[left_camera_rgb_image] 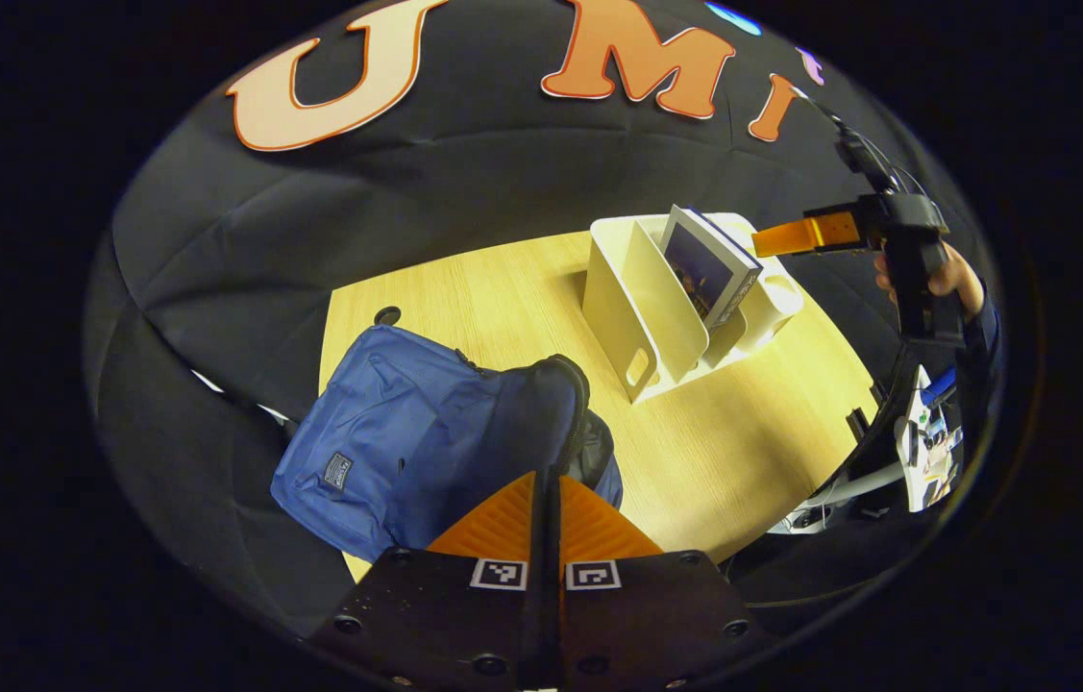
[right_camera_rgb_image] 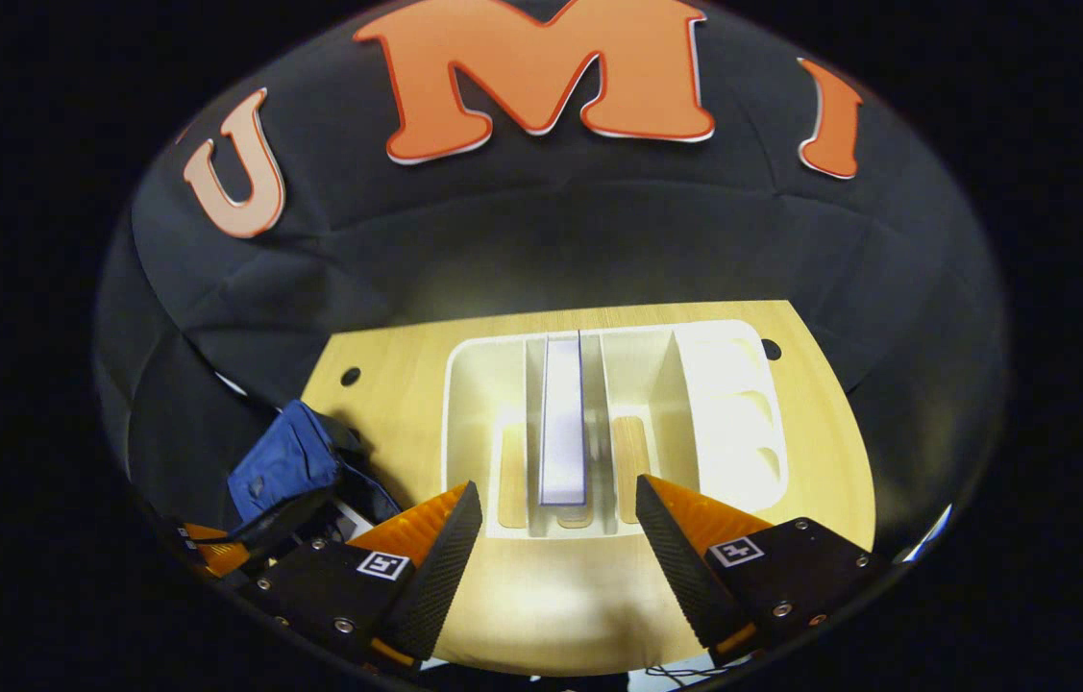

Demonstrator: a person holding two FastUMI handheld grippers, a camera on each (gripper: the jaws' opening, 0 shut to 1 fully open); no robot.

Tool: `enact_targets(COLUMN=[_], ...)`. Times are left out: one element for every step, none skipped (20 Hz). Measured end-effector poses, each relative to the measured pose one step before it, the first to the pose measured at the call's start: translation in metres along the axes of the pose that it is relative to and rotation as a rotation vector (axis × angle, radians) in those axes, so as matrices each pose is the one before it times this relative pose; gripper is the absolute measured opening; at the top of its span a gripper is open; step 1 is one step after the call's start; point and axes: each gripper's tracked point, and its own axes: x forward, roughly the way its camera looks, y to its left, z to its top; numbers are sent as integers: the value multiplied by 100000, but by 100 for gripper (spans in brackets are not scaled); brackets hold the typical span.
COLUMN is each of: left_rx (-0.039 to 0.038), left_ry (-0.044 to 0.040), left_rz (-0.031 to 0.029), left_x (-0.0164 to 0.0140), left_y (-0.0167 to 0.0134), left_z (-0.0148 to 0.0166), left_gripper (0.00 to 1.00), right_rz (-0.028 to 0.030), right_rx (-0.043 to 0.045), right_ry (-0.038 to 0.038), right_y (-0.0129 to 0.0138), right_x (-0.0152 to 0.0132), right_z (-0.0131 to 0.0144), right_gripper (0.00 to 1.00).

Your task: Open the schoolbag, grab two books from the bookshelf and put them into the schoolbag.

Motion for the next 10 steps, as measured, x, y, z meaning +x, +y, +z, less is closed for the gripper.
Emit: enact_targets(left_rx=[714,226,-11,-418,-383,-562,-94,-184,-220,-365], left_ry=[169,-25,-4,34,1,150,147,15,149,187], left_rz=[325,90,-118,-100,-45,-244,-394,-178,-387,-192], left_x=[89,-138,105,94,43,22,74,180,156,69], left_y=[-107,56,-125,35,97,-12,-119,-118,-89,-68], left_z=[78,-76,3,-68,23,-112,39,-95,-52,-95], left_gripper=[1,1,1,1,1,1,1,1,1,1], right_rz=[-620,151,-288,230,-1773,-2169,-170,1482,1765,609], right_rx=[-734,193,-377,-1506,-2667,-3139,-489,764,1160,414], right_ry=[4370,4014,3879,2719,2002,2073,2312,2437,3586,2451], right_y=[-73,-51,-30,39,-127,-435,45,421,502,269], right_x=[1250,1088,1145,822,602,681,737,670,384,378], right_z=[-120,150,26,380,392,189,206,13,-113,147], right_gripper=[97,97,97,97,97,97,96,95,95,92])
